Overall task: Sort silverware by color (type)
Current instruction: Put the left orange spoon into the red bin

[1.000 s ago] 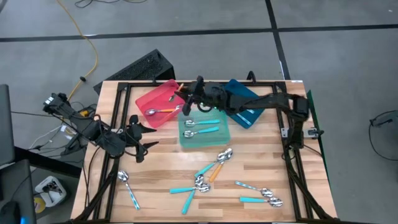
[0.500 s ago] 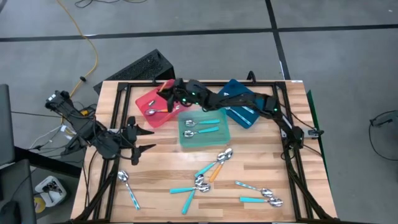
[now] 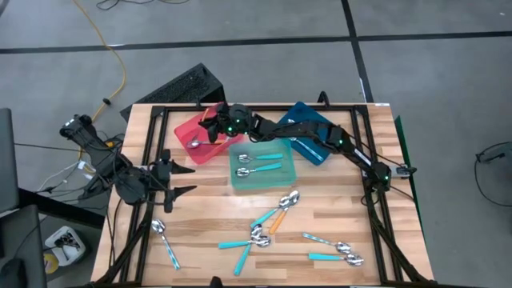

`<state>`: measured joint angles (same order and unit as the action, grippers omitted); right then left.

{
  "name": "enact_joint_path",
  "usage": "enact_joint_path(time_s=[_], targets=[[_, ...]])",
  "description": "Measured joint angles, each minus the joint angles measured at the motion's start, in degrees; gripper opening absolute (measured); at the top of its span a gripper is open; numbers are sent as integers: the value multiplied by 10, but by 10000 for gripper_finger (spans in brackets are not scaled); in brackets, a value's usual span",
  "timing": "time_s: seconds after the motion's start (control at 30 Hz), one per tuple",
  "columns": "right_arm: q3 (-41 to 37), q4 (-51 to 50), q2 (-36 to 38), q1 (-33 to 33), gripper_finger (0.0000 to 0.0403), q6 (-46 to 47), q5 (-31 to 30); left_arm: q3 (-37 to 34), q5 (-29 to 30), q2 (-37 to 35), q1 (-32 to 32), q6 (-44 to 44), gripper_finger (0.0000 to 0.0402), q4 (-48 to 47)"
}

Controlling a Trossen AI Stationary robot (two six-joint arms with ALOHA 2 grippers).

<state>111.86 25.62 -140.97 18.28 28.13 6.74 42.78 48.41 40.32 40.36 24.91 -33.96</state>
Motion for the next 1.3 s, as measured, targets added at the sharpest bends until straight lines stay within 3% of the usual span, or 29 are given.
enact_joint_path(time_s=[0.17, 0.4, 0.57, 0.7, 1.0, 1.1, 1.3], targets=[[0, 33, 0, 19, 80, 55, 75, 0, 4, 0, 9, -2, 226, 4], [0, 49, 1, 25, 80, 58, 92, 0, 20, 0, 24, -1, 226, 5], [1, -69, 2, 30, 80, -16, 94, 0, 20, 0, 32, 4, 226, 4], [61, -207, 7, 27, 80, -100, 90, 0, 31, 0, 32, -3, 226, 4], [233, -482, 11, 5, 80, -386, -41, 0, 46, 0, 32, -3, 226, 4], [228, -498, 13, -1, 80, -477, -72, 0, 47, 0, 32, -3, 226, 4], [228, -502, 1, -27, 80, -571, -160, 0, 48, 0, 32, -3, 226, 3]])
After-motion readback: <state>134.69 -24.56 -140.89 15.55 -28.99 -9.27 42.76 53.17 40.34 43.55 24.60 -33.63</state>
